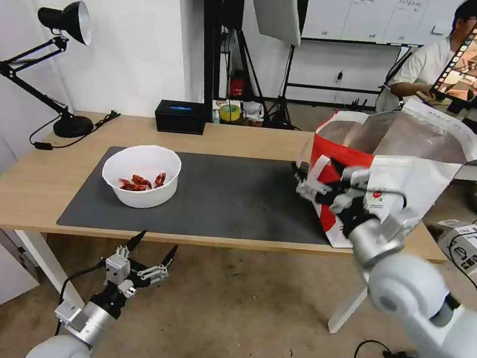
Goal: Pick up the trash from the table and place it into the takeout bag.
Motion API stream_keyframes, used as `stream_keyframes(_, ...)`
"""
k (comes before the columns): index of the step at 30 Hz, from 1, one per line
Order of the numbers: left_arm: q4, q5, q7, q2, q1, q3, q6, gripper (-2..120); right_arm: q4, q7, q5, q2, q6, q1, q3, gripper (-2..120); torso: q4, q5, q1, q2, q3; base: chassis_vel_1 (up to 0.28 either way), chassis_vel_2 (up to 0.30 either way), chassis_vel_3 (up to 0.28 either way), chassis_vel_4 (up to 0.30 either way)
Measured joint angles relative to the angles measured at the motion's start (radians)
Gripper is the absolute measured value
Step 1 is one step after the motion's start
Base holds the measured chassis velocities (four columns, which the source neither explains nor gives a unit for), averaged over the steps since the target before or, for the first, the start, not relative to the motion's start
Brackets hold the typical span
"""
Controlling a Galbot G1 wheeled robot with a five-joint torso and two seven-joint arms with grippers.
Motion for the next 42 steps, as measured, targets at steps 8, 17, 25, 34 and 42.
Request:
stream_keyframes(8, 0.004, -0.004, 0.0, 0.005, 0.001, -0.007, -0.005, 100, -0.03, 0.009, -0.18, 0.127, 0.062, -0.202, 0.018, 100, -0.0002, 0.0001, 0.0, 0.0, 0.0, 0.0, 0.0, 0.0, 0.0)
stream_keyframes(17, 0.004, -0.005, 0.001, 0.008, 0.017, -0.008, -0.017, 100, -0.066, 0.053, -0.349, 0.251, 0.121, -0.372, 0.017, 100, 0.0, -0.0001, 0.0, 0.0, 0.0, 0.0, 0.0, 0.0, 0.0)
stream_keyframes(25, 0.005, -0.005, 0.003, 0.006, 0.026, -0.013, -0.024, 100, -0.08, 0.107, -0.415, 0.28, 0.128, -0.431, 0.016, 100, 0.0, 0.0, 0.0, 0.0, 0.0, 0.0, 0.0, 0.0, 0.0)
stream_keyframes(34, 0.002, -0.005, 0.004, 0.003, 0.027, -0.014, -0.025, 100, -0.101, 0.112, -0.431, 0.297, 0.131, -0.445, 0.006, 100, 0.0, 0.0, 0.0, 0.0, 0.0, 0.0, 0.0, 0.0, 0.0)
stream_keyframes(42, 0.006, -0.007, 0.004, 0.003, 0.026, -0.018, -0.026, 100, -0.102, 0.113, -0.431, 0.296, 0.123, -0.445, 0.004, 100, 0.0, 0.0, 0.0, 0.0, 0.0, 0.0, 0.0, 0.0, 0.0)
